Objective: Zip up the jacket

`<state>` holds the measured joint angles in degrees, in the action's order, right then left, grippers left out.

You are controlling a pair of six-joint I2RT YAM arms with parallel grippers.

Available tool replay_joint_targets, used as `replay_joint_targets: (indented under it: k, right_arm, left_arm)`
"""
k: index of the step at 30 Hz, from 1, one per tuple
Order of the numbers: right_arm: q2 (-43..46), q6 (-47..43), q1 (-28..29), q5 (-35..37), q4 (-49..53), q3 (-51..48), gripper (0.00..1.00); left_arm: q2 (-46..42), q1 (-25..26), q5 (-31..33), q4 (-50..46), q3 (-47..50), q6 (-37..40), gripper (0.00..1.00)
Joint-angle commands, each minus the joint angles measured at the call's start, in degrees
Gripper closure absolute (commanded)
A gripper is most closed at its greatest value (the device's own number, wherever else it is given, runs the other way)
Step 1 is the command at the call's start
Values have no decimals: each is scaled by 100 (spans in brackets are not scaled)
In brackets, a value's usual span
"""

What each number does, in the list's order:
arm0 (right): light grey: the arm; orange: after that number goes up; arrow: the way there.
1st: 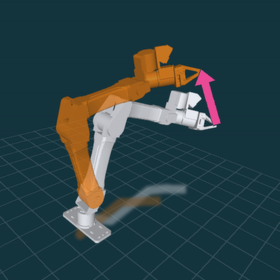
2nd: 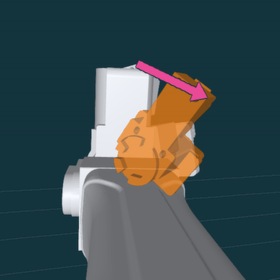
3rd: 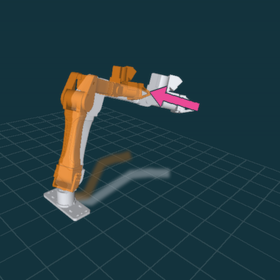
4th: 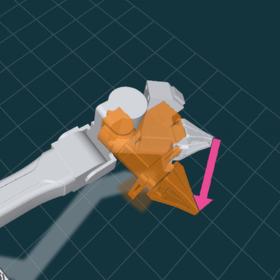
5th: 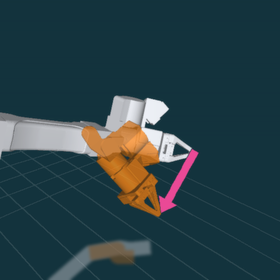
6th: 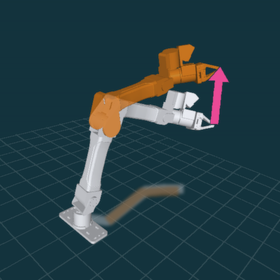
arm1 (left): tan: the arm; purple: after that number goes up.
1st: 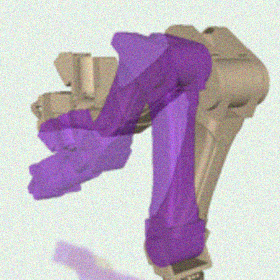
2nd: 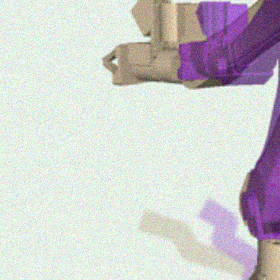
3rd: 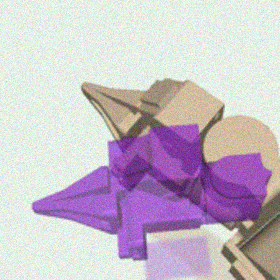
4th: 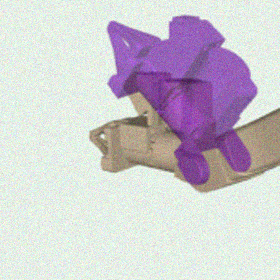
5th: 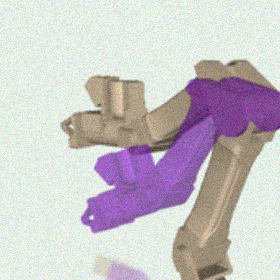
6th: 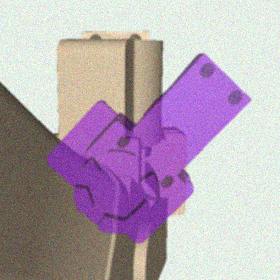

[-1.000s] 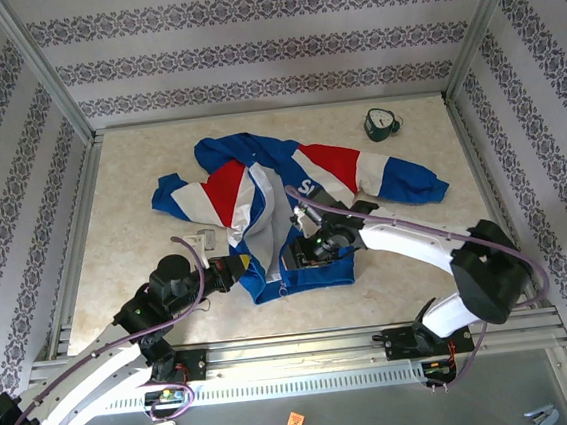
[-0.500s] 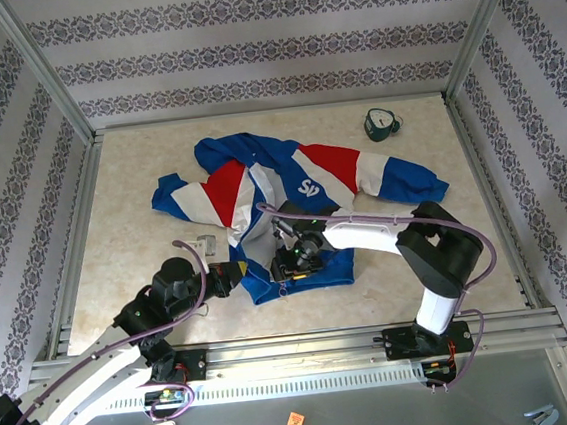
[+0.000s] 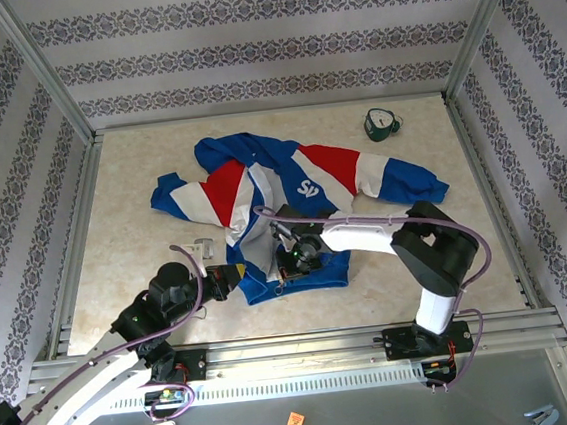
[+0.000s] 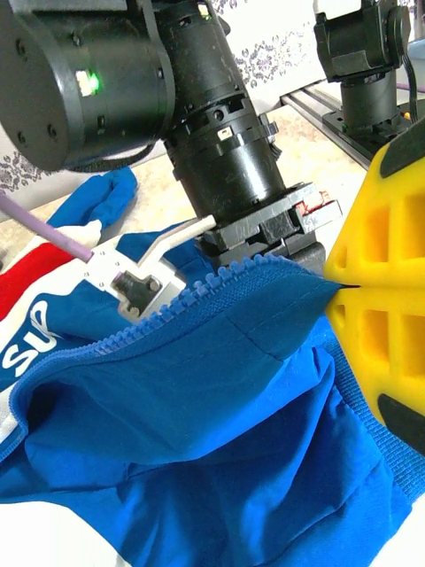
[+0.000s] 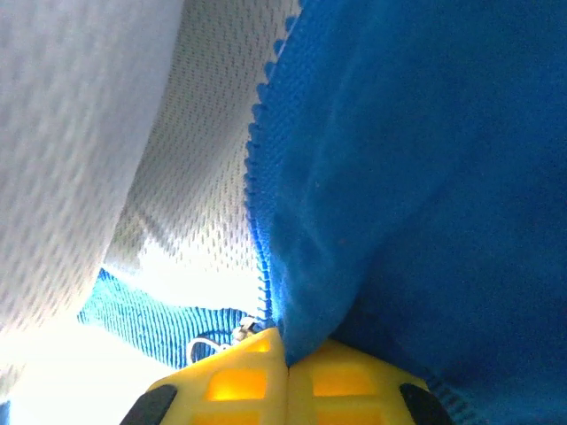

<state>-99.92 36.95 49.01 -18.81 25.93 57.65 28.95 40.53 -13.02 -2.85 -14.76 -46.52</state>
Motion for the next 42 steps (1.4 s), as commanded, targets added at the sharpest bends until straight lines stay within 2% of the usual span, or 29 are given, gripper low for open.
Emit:
replay_joint_targets:
  k: [1, 7, 14, 19, 22, 24, 30, 42]
  right_arm:
    - [706, -271, 42, 365, -323, -231, 100]
    - [2013, -770, 14, 591, -1057, -821, 100]
    - [2886, -1288, -211, 99, -2221, -1430, 100]
    - [3379, -1826, -389, -267, -2523, -1560, 100]
    - [3664, -2047, -592, -578, -2763, -1648, 100]
    - [3826, -2208, -733, -758, -2956, -1739, 100]
    - [4160, -2560, -1038, -1212, -3235, -1909, 100]
    - [4154, -2089, -1504, -2002, -3937, -2039, 100]
  left_arm:
    - [-82, 34, -34, 19, 11, 200, 100]
    - [-48, 37, -113, 474, -65, 576, 100]
    - [246, 34, -316, 1390, -340, 1337, 100]
    - [950, 34, -586, 2440, -548, 1833, 100]
    - [1607, 42, -945, 2622, -932, 2191, 100]
    - [1950, 46, -1044, 2619, -1206, 2372, 100]
    - [2553, 42, -1036, 3504, -1423, 2560, 100]
    - [3082, 62, -980, 4287, -1425, 2701, 100]
